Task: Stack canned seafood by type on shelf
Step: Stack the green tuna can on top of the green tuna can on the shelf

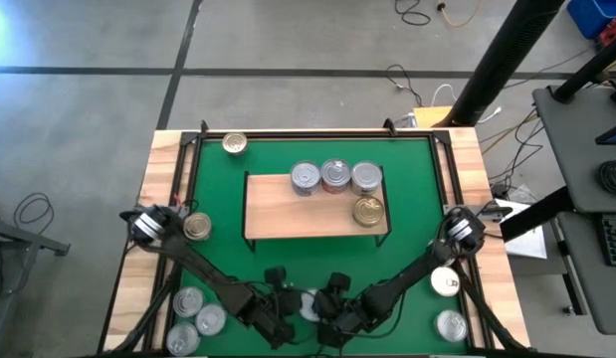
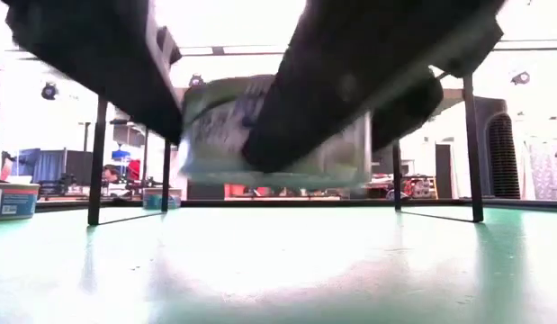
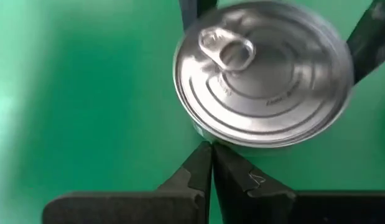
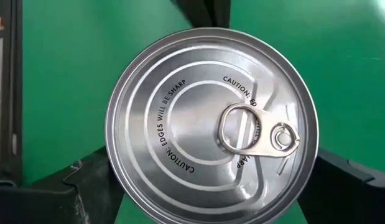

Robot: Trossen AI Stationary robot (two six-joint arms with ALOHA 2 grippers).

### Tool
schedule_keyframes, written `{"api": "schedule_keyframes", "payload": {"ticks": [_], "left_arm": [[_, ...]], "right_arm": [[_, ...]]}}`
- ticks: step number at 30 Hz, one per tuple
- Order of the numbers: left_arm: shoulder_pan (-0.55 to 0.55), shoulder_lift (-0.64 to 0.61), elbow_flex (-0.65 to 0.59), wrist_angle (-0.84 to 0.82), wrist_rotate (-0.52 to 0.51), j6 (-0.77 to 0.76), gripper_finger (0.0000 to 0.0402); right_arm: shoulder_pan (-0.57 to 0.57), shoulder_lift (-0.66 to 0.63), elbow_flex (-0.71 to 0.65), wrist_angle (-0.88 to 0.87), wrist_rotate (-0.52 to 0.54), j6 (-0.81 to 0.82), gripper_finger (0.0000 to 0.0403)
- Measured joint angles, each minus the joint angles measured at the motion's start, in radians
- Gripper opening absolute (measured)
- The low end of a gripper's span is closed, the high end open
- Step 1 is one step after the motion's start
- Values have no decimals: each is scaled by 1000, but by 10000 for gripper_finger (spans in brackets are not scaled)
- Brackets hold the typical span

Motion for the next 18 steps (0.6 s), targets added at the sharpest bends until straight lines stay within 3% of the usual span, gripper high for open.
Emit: {"api": "schedule_keyframes", "payload": {"ticks": [4,13,18], "left_arm": [[-60,-68,46,-162,-55,-11,0],[-149,-291,69,-290,-211,-103,0],[-137,-388,69,-291,-182,-70,0]], "right_arm": [[34,-45,-2,-72,-17,3,363],[80,-268,-2,-217,-20,-4,363],[77,-420,-4,-409,49,25,363]]}}
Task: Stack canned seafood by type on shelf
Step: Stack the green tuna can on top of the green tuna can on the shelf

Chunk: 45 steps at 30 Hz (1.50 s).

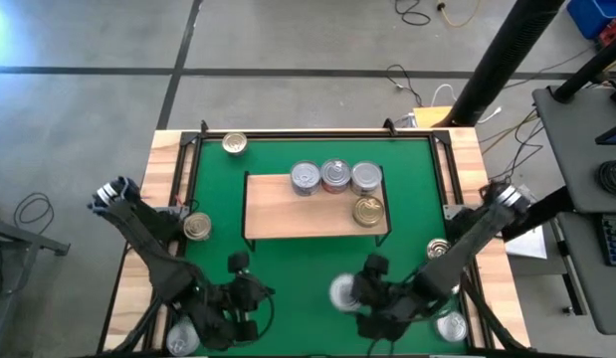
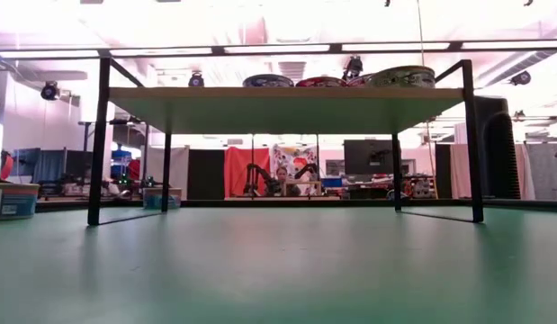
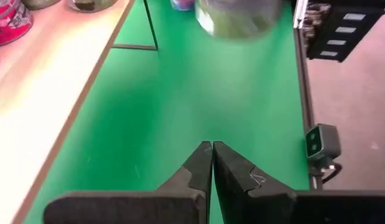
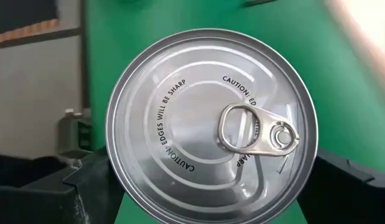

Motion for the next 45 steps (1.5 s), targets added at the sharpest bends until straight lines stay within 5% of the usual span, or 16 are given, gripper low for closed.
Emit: {"api": "schedule_keyframes", "payload": {"ticks": [9,14,21,26,38,45], "left_arm": [[106,-77,-2,73,12,219,0],[250,-73,-2,196,254,438,0],[446,-68,-3,306,302,767,0],[575,-63,-3,426,503,927,0],[776,-33,-4,515,628,1154,0],[819,37,-3,712,892,1078,0]], "right_arm": [[-52,-198,0,-361,179,223,363],[-96,-248,-11,-480,199,285,363],[-178,-257,-69,-485,174,266,363],[-253,-266,-121,-487,132,287,363],[-365,-346,-155,-414,-23,-40,363],[-453,-498,-220,-385,-62,-197,363]]}}
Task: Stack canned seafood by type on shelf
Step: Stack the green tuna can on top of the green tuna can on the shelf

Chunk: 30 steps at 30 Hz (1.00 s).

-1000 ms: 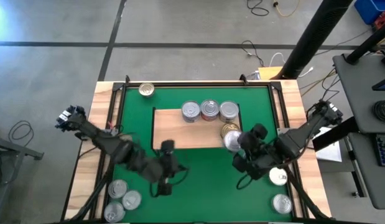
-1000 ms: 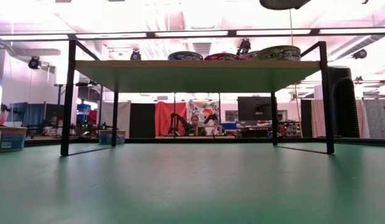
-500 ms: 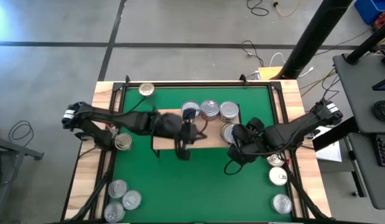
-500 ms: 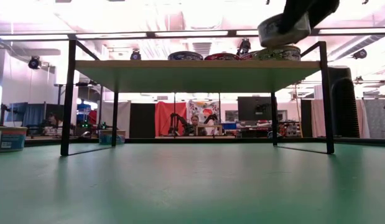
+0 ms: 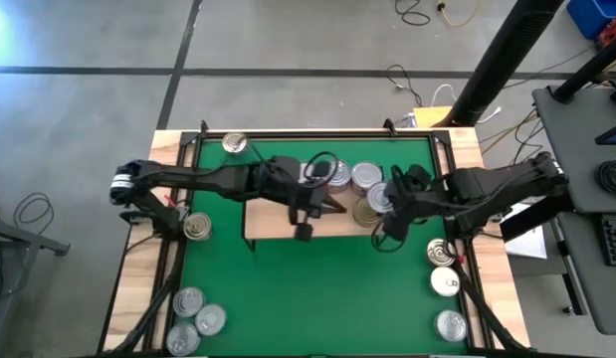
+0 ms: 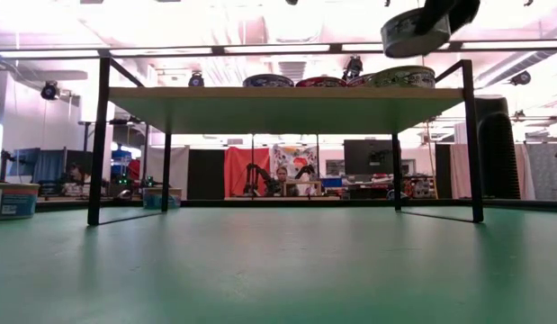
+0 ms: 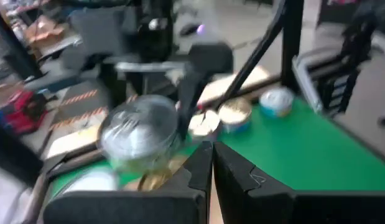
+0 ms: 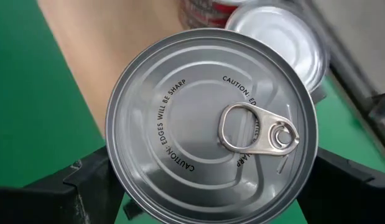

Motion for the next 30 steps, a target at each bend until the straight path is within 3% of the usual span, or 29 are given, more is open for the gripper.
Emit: {"api": "schedule_keyframes", "payload": {"ticks": [3,6,15,20,30], "left_arm": [[22,70,2,117,8,-42,0],[28,141,75,126,4,-57,0],[33,375,461,-226,4,-25,0],[32,446,603,-370,8,-19,0],[31,474,655,-434,2,-20,0]], "right_arm": [[-23,-47,-68,92,-77,-53,363],[-23,-82,-141,196,-119,-110,363],[-35,-95,-262,316,-169,-198,363],[-41,-93,-292,395,-167,-226,366],[-41,-93,-291,399,-142,-280,367]]}}
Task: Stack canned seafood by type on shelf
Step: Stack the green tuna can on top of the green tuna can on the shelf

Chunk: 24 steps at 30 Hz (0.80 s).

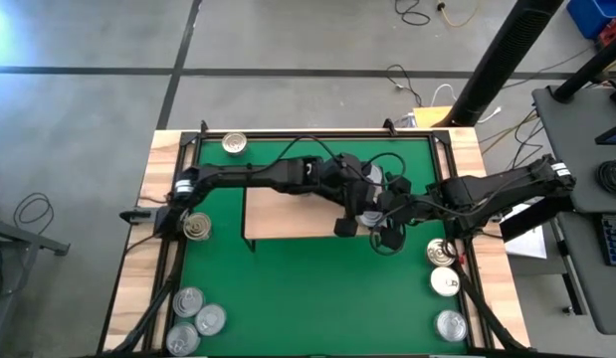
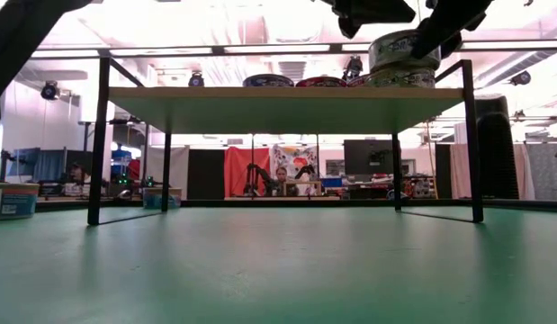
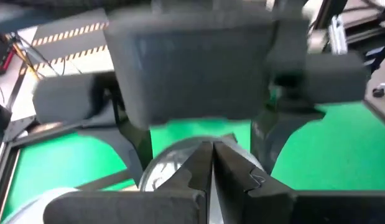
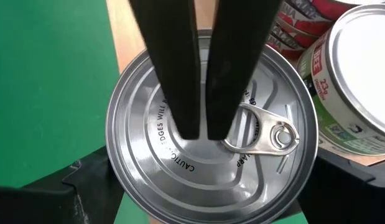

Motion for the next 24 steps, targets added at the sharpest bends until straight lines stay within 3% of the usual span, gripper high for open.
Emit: {"api": "schedule_keyframes", "payload": {"ticks": [12,24], "left_arm": [[2,2,-1,-6,-14,19,0],[3,2,-2,-11,-65,0,0]], "right_arm": [[-17,-1,0,-1,7,-66,368],[-78,-1,1,0,-97,-165,369]]}}
